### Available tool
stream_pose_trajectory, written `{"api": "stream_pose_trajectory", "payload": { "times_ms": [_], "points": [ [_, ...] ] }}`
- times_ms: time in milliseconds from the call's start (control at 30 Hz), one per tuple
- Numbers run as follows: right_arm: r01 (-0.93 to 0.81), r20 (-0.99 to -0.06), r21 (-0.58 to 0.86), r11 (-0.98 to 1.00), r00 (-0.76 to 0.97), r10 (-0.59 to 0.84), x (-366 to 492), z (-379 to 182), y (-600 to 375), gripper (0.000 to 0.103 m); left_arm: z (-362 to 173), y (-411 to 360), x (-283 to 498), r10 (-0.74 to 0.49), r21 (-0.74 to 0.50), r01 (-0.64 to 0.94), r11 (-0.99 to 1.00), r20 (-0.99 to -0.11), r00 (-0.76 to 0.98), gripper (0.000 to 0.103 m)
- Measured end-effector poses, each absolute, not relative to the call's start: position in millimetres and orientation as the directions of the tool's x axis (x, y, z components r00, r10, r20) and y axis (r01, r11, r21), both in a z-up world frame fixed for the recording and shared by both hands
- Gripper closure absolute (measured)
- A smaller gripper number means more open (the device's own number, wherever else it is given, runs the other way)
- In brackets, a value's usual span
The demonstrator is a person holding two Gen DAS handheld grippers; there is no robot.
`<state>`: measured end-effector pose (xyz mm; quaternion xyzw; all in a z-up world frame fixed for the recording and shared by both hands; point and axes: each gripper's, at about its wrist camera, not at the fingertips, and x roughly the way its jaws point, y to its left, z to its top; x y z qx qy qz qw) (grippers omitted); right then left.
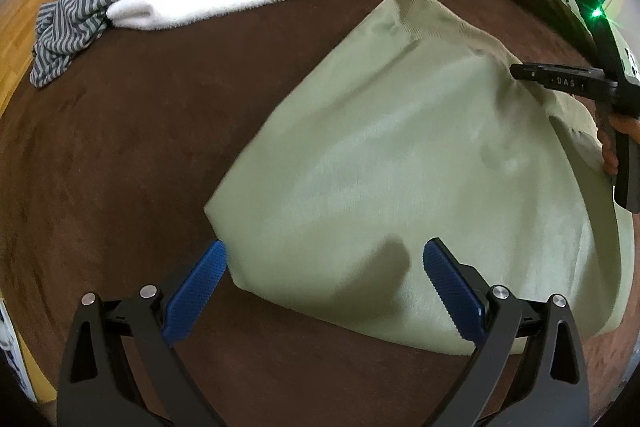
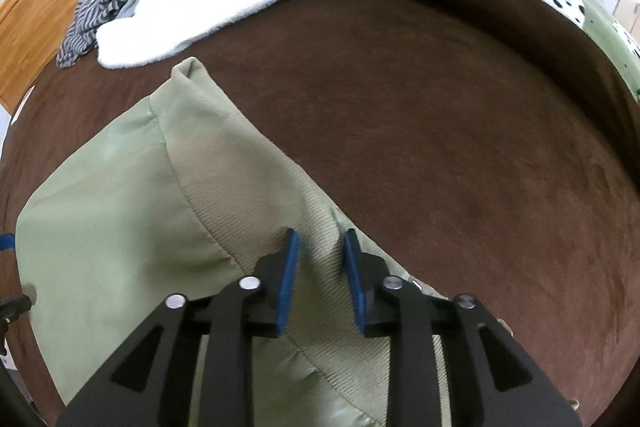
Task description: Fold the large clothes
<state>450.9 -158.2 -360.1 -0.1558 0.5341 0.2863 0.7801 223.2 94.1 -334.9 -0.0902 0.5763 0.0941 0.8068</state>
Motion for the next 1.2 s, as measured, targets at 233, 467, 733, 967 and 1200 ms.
{"api": "stream_pose_trajectory", "payload": {
  "times_ms": [233, 467, 733, 967, 1200],
  "points": [
    [-0.596, -0.901, 0.030, 0.802, 0.331, 0.280, 440, -317, -176, 0.037, -309, 93, 229, 0.049, -0.040, -0.245, 0.969, -0.936, 0.349, 0.007],
    [-0.435, -0.865, 0.061, 0.899, 0.426, 0.265, 405, -239, -262, 0.036, -269, 66, 236, 0.019, -0.057, -0.181, 0.982, -0.919, 0.394, 0.007],
    [-0.236, -0.847, 0.034, 0.971, 0.508, 0.153, 331, -174, -347, 0.031, -226, 22, 245, -0.025, -0.063, -0.075, 0.995, -0.905, 0.424, 0.007],
    [-0.025, -0.847, 0.063, 0.998, 0.528, 0.067, 255, -141, -399, 0.028, -201, -6, 242, -0.056, -0.055, 0.014, 0.998, -0.906, 0.420, 0.007],
    [0.054, -0.858, 0.058, 0.997, 0.513, 0.022, 192, -124, -414, 0.020, -195, -21, 222, -0.072, -0.038, 0.098, 0.994, -0.924, 0.375, 0.007]
  ]
}}
